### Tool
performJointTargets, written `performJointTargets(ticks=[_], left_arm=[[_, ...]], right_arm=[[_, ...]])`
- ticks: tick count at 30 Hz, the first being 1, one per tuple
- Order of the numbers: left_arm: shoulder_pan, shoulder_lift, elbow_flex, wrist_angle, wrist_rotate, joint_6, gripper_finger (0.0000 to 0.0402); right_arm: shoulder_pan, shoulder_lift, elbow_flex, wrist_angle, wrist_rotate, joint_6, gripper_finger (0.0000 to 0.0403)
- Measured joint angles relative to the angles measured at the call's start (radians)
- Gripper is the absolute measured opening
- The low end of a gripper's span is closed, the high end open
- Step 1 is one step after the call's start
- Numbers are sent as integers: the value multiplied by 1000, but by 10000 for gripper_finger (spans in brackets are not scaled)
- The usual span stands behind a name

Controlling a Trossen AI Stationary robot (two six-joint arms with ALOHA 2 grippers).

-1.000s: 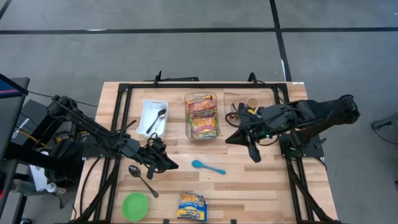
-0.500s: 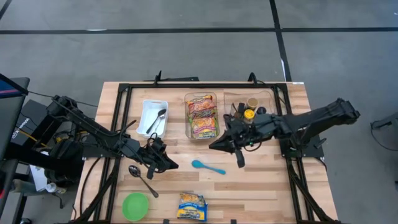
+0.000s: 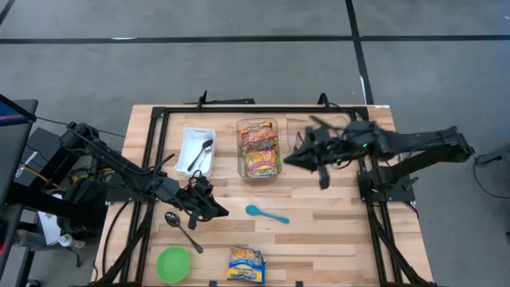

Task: Pick & Place Food Item
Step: Put the blue noodle pack into the left transparent bin

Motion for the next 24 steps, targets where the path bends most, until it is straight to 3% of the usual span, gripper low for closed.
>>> performJointTargets(ticks=[13,17,24], left_arm=[[2,0,0,16,-6,-3,0],[2,0,0,40,-42,-3,0],[2,0,0,67,-69,-3,0]], right_arm=[[-122,-308,0,-311,2,-67,0],[-121,-367,-52,-271,5,-72,0],[-121,-489,-295,-55,27,-70,0]])
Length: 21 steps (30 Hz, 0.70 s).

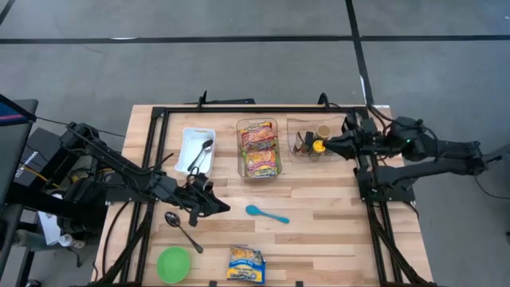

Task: Pick & Place Food Item
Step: Put the blue noodle pack into the left transparent bin

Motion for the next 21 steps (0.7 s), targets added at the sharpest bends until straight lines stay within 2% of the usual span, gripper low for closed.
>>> performJointTargets(ticks=[11,14,21], left_arm=[[-3,1,108,1,-2,138,0],[-3,1,147,-9,-2,168,0],[-27,18,287,-256,-2,182,0]], right_arm=[[2,-201,-319,144,35,54,0],[2,-243,-380,157,77,55,0],[1,-308,-492,163,139,37,0]])
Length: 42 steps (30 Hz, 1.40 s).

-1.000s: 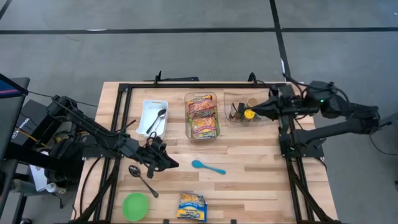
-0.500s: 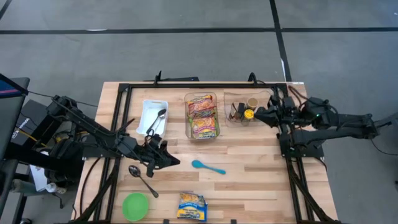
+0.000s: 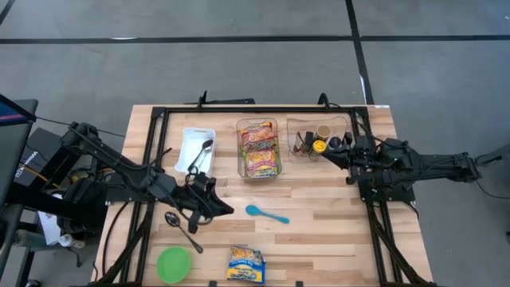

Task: Pick & Place Food Item
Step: Put the blue noodle pack into the left transparent bin

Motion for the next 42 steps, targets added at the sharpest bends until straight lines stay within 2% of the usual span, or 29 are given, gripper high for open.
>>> performJointTargets(ticks=[8,15,21,28,34,42], left_arm=[[-49,127,175,-314,1,-2,0],[-92,275,272,-469,34,-6,0],[-132,370,282,-538,81,-6,0],[-155,457,280,-622,87,-4,0],[-154,531,280,-626,140,81,0],[-136,588,280,-631,140,212,2]], right_arm=[[0,-14,-77,-3,5,-1,0],[0,-14,-101,-7,5,-7,0],[0,-14,-101,-26,5,-28,0],[0,-14,-101,-34,4,-27,0],[0,-14,-101,-34,4,-27,0],[0,-14,-101,-34,4,-27,0]])
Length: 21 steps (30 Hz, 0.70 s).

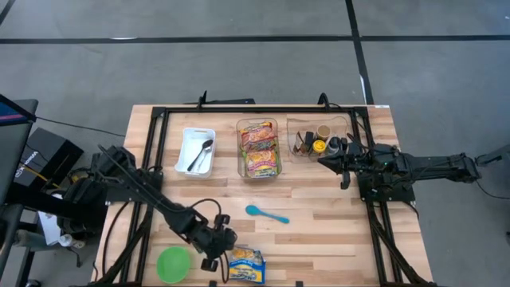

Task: Pick & Place Food Item
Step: Put the blue noodle pack into the left transparent bin

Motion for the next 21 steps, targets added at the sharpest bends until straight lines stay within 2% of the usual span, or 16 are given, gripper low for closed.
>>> performJointTargets(ticks=[6,13,21], left_arm=[[18,0,0,-17,0,77,38],[17,0,-36,1,1,162,120],[17,0,-98,106,0,195,198]], right_arm=[[0,0,0,0,0,0,0],[0,0,0,0,0,0,0],[0,0,1,0,0,0,0]])
